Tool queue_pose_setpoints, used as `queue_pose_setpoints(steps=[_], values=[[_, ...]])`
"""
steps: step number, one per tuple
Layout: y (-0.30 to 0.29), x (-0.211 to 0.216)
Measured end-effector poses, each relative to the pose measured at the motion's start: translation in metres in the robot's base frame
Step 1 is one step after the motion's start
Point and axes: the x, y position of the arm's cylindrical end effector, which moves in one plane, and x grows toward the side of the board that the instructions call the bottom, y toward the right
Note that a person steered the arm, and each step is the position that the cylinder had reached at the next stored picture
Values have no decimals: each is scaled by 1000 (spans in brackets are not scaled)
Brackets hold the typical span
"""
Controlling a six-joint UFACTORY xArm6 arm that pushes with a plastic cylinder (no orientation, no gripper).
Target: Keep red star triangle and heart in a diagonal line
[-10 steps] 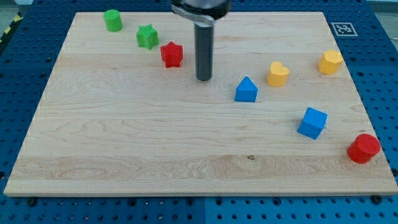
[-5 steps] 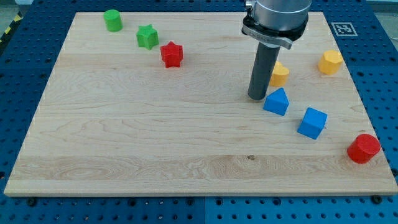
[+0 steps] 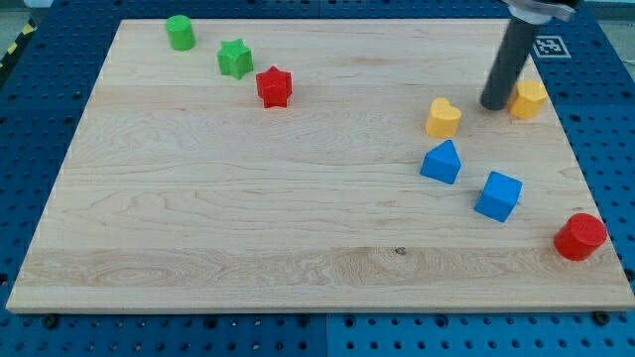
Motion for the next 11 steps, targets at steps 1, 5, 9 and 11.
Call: queue_pose_setpoints(steps=[1,5,9,11], values=[[-19,16],[-90,-15],[-134,15],[-141,-36]])
